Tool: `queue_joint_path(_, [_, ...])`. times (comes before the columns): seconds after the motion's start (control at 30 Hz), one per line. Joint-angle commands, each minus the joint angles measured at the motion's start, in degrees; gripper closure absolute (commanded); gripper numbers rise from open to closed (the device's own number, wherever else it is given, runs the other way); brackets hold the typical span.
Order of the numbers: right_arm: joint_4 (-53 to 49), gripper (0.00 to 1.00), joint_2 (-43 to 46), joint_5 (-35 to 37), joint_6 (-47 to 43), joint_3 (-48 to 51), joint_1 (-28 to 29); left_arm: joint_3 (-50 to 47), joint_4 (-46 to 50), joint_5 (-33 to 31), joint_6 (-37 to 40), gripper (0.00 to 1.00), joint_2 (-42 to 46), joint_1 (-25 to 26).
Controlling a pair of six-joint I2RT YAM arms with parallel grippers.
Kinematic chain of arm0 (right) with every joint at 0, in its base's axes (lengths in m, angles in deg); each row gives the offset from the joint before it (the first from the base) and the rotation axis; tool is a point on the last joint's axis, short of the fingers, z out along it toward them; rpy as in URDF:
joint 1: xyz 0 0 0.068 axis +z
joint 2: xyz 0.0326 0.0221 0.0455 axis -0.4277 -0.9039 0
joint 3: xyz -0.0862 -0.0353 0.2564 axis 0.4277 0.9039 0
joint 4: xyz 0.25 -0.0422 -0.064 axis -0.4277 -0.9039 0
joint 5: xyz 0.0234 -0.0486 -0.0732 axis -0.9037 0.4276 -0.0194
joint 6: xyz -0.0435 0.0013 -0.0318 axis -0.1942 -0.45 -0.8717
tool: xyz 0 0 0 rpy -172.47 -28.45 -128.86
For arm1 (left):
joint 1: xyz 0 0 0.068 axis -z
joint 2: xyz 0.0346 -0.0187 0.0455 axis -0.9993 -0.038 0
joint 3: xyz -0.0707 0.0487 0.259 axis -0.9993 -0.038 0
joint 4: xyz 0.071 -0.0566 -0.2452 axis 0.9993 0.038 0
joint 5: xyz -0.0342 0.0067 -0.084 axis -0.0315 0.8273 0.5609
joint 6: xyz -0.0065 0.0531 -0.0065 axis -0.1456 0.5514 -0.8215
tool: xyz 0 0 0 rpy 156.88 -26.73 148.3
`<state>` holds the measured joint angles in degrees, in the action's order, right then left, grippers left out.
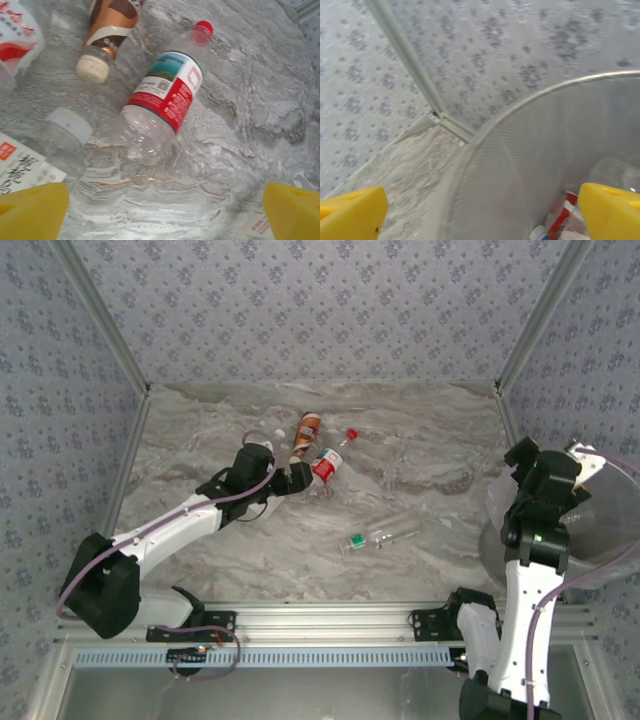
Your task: Put the plastic bottles in the bin
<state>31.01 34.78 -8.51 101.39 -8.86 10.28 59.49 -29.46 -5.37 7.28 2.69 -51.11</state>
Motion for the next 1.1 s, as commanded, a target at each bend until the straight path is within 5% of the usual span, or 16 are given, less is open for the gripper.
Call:
queue_joint_path(0.0, [0.51, 0.0, -1.41, -1.24, -5.26, -3.37, 3.57, 3.1, 0.56, -1.36, 3.6, 0.01, -0.52, 1.83])
queue_joint_path(0.43, [-4.51, 0.0, -10.44, -3.82, -4.24, -7.19, 24.33, 4.4, 5.23, -10.64, 2.73, 0.01, 0.21, 3.04])
queue_joint_path(1.07, [-11.9, 0.0, -26.31, 10.39, 35.09, -5.15, 48.65, -3.54, 7.11, -17.76, -5.79, 0.01, 7.53, -1.09])
